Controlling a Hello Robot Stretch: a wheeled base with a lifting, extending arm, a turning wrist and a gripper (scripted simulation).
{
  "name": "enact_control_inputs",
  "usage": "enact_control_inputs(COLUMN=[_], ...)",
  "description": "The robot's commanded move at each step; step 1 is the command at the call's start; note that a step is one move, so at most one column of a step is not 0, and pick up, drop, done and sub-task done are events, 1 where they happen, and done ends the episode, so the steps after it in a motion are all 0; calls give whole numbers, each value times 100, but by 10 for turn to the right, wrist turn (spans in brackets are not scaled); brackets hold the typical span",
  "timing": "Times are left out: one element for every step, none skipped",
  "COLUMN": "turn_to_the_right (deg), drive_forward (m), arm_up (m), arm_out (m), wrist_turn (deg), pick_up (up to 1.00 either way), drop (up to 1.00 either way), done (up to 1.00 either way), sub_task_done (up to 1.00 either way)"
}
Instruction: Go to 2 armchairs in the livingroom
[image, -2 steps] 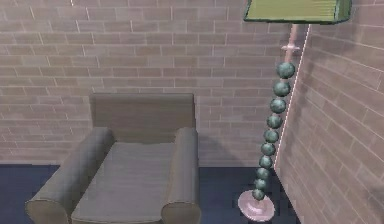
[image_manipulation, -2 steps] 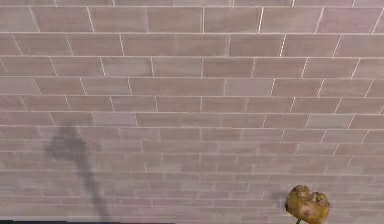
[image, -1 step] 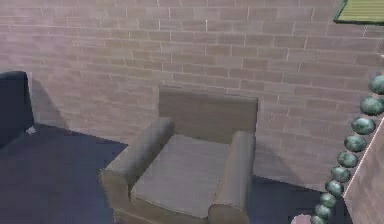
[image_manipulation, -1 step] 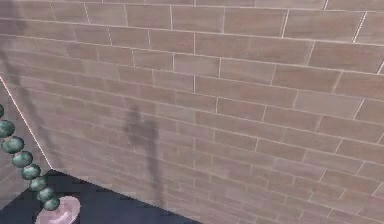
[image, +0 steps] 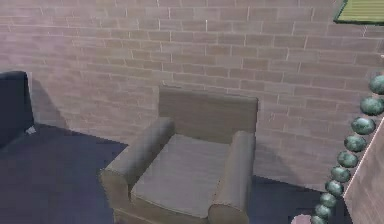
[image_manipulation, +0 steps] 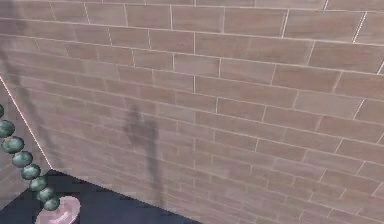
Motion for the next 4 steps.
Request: enact_control_inputs(turn_to_the_right=[-450, -180, 0, -120], drive_forward=[0, 0, 100, 0], arm_up=[0, 0, 0, 0], arm_out=[0, 0, 0, 0], wrist_turn=[0, 0, 0, 0], pick_up=[0, 0, 0, 0], drop=[0, 0, 0, 0], done=[0, 0, 0, 0], sub_task_done=[0, 0, 0, 0])
